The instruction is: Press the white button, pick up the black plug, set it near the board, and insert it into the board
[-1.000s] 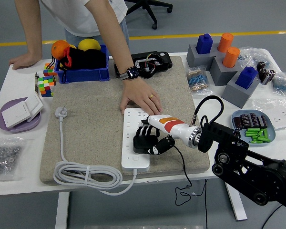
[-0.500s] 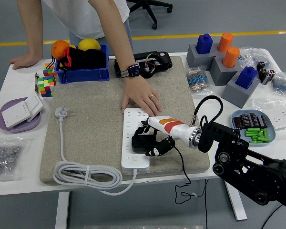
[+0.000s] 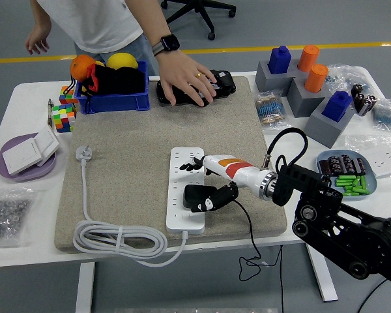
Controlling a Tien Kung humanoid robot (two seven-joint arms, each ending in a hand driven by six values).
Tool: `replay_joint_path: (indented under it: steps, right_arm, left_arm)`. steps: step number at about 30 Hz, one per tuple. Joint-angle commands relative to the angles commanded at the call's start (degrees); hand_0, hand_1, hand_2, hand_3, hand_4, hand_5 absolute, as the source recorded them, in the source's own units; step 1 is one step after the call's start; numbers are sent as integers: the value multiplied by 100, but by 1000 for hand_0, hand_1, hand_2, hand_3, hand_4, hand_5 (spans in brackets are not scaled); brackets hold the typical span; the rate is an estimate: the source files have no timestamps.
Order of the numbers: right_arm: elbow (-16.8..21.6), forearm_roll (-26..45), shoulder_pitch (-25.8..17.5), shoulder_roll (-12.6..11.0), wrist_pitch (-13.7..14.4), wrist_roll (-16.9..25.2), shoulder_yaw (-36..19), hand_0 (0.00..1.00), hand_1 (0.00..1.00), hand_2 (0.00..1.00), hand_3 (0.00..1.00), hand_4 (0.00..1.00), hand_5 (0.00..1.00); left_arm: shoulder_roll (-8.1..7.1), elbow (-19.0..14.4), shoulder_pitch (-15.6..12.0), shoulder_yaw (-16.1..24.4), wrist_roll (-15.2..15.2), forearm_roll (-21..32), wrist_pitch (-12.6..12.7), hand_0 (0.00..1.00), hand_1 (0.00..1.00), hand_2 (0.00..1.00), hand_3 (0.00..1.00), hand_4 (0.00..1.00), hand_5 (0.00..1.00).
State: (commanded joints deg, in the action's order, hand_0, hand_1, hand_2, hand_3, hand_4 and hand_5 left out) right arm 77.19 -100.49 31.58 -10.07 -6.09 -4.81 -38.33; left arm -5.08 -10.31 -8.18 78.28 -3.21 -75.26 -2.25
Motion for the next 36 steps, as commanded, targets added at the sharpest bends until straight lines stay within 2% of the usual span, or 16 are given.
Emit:
replay_joint_path:
  steps: [5, 12, 13, 19, 20, 24, 25, 36]
  right_arm:
    - [157, 51, -66, -51, 7, 42, -261, 697, 813, 812, 831, 998, 251]
    - [332, 322, -152, -242, 12, 113, -825, 715, 819, 812, 832, 998, 272]
    - [351, 394, -158, -276, 44, 124, -897, 873, 882, 858, 898, 998, 547]
    - [494, 738, -217, -474, 404, 361, -1202, 873, 882, 858, 898, 998, 547]
    - [539, 795, -237, -515, 494, 421, -1267, 957, 937, 910, 951, 998, 823]
    - [666, 952, -321, -635, 630, 487, -1467, 957, 937, 910, 951, 998, 823]
    - [710, 980, -360, -690, 636, 446, -1577, 998, 975, 950, 984, 998, 998]
    - [1022, 1089, -804, -1147, 815, 499, -2718, 998, 998, 979, 990, 998, 998]
  left_arm:
    - [3, 0, 6, 10, 2, -4, -1, 810, 780, 734, 785, 590, 528]
    - [-7, 0, 28, 67, 1, -40, -2, 810, 780, 734, 784, 590, 528]
    - [-7, 0, 31, 70, 1, -42, -3, 810, 780, 734, 784, 589, 528]
    - [1, 0, 57, 91, 12, -49, -5, 810, 780, 734, 784, 589, 528]
    - [3, 0, 65, 91, 15, -51, -6, 810, 780, 734, 785, 590, 526]
    - [4, 0, 104, 132, 19, -88, -4, 810, 780, 734, 785, 590, 526]
    - [4, 0, 121, 149, 22, -106, -4, 810, 780, 734, 784, 590, 528]
    - [-40, 0, 270, 102, 11, -145, -8, 810, 780, 734, 785, 590, 529]
